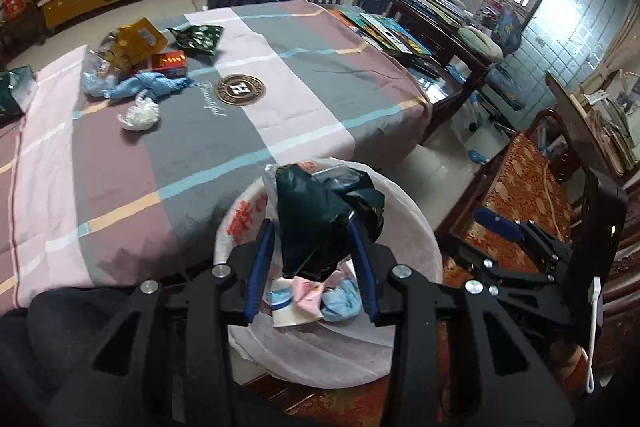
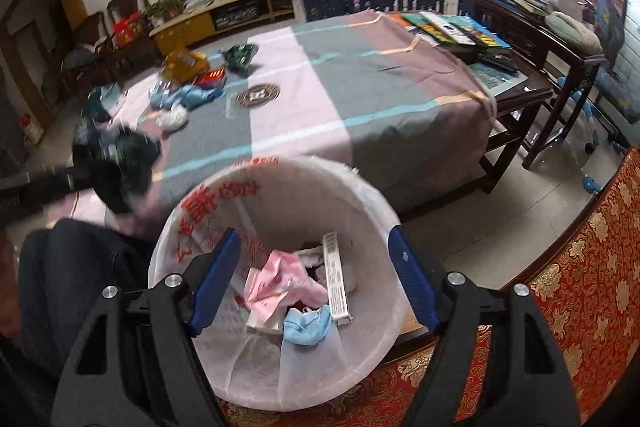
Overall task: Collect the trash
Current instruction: 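Carry the box and green bag over the bin and open both tools, then reach to the light blue cloth and grasp it with the left tool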
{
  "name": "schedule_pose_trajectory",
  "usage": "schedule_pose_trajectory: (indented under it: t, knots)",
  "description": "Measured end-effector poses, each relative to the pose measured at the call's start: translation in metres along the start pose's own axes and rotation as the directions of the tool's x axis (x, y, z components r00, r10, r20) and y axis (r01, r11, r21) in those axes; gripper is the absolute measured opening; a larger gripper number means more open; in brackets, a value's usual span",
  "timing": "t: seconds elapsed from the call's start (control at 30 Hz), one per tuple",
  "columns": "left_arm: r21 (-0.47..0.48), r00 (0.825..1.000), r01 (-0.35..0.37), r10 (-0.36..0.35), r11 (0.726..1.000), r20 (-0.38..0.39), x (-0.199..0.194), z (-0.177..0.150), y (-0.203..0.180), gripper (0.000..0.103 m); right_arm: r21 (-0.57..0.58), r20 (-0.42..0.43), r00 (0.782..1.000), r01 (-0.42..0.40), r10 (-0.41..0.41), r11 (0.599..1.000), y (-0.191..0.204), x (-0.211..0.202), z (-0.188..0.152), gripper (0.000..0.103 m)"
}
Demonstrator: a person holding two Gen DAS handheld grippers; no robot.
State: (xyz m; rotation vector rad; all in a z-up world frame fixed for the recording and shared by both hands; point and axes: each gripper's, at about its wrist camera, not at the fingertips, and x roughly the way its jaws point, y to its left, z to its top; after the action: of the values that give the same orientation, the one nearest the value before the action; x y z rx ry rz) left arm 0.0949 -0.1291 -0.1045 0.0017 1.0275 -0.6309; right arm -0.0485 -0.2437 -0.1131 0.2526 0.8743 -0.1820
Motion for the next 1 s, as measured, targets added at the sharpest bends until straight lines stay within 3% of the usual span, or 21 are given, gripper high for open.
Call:
schedule_pose_trajectory:
  t: [0.03, 0.1, 0.17, 0.23, 0.3, 0.43, 0.57, 0.73, 1.0]
  knots:
    - [0.007, 0.998, 0.043, -0.043, 0.999, -0.035, 0.008, -0.002, 0.000, 0.046, 0.017, 0.015, 1.000, 0.000, 0.000, 1.000, -0.004, -0.003, 0.002, 0.075]
    - [-0.008, 0.994, 0.063, -0.064, 0.998, -0.089, 0.022, -0.005, 0.002, 0.080, 0.042, 0.037, 0.999, 0.004, -0.006, 0.999, -0.011, -0.009, 0.006, 0.076]
    - [-0.038, 0.994, 0.052, -0.056, 0.998, -0.098, 0.027, -0.006, 0.009, 0.089, 0.067, 0.051, 0.999, 0.005, -0.009, 0.998, -0.017, -0.011, 0.009, 0.076]
    - [-0.085, 0.992, 0.070, -0.079, 0.994, -0.103, 0.030, -0.006, 0.022, 0.091, 0.086, 0.057, 0.998, 0.005, -0.010, 0.996, -0.020, -0.011, 0.011, 0.076]
    - [-0.108, 0.995, 0.046, -0.055, 0.993, -0.081, 0.030, -0.004, 0.038, 0.092, 0.100, 0.051, 0.999, -0.002, -0.003, 0.995, -0.021, -0.006, 0.013, 0.076]
    - [-0.159, 0.992, -0.128, 0.127, 0.979, -0.019, 0.035, 0.017, 0.090, 0.092, 0.098, 0.022, 1.000, -0.011, 0.009, 0.995, -0.014, 0.009, 0.014, 0.076]
    - [-0.275, 0.979, -0.201, 0.206, 0.940, -0.012, 0.054, 0.053, 0.154, 0.092, 0.091, -0.021, 0.999, -0.021, 0.023, 0.996, -0.002, 0.030, 0.013, 0.076]
    - [-0.216, 0.946, -0.319, 0.325, 0.923, -0.008, 0.102, 0.115, 0.198, 0.093, 0.082, -0.076, 0.997, -0.029, 0.035, 0.996, 0.011, 0.052, 0.016, 0.076]
    - [-0.197, 0.920, -0.392, 0.379, 0.899, -0.099, 0.182, 0.174, 0.229, 0.093, 0.107, -0.138, 0.990, -0.003, 0.018, 0.994, 0.010, 0.072, 0.017, 0.076]
